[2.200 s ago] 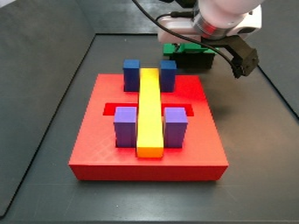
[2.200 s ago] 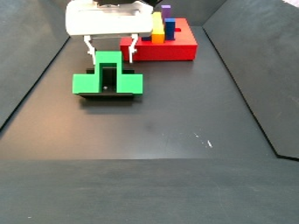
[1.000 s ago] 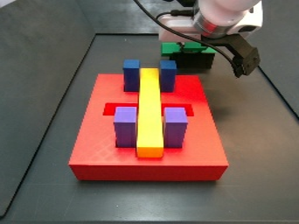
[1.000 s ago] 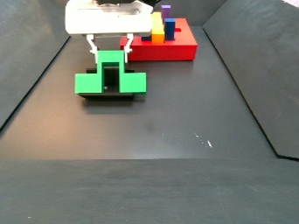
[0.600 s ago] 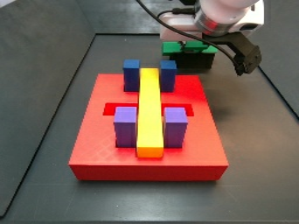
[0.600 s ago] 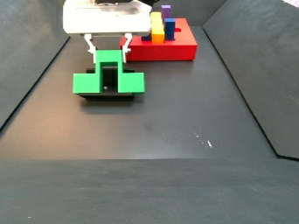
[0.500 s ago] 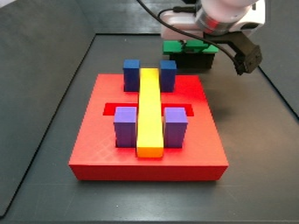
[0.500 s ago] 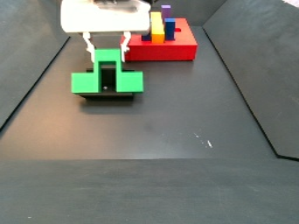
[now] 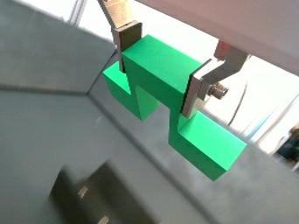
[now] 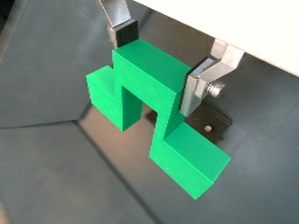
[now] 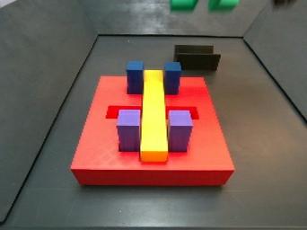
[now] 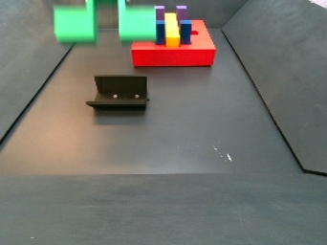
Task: Pick up the green object. Move up. Place the green object on the fixture. Regrasp the green object. Move to above the board. Insert the green object.
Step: Move to above the board.
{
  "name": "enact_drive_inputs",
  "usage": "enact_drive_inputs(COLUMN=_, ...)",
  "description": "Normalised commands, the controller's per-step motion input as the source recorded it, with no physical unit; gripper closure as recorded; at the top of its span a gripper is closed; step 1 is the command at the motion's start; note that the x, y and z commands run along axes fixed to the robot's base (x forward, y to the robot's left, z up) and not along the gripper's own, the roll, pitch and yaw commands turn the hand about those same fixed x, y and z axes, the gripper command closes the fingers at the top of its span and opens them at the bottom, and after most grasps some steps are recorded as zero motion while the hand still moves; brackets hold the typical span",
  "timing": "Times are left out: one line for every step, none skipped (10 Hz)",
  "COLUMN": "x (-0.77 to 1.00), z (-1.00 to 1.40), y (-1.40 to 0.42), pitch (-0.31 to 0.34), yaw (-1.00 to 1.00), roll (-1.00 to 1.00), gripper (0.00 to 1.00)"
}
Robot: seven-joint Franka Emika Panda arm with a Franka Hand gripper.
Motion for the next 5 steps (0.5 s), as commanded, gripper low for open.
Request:
enact_drive_inputs(x=-0.03, z=1.4, y=-0.01, pitch=0.007, yaw=-0.01, roll=-0.01, gripper=1.0)
enact_drive_inputs(x=0.0, z=0.79, y=-0.01, pitch=0.037, yaw=-0.01, roll=-0.01, gripper=1.0)
enact_drive_inputs(x=0.02, z=0.45, y=-0.01, pitch=0.059, yaw=-0.01, roll=0.0, gripper=1.0)
enact_drive_inputs(x=0.04, z=0.22, y=-0.01, pitch=0.086, yaw=-0.01, roll=0.0, gripper=1.0)
enact_drive_inputs(x=0.03, z=0.19, y=-0.01, pitch=0.094, yaw=0.0, roll=-0.01, gripper=1.0)
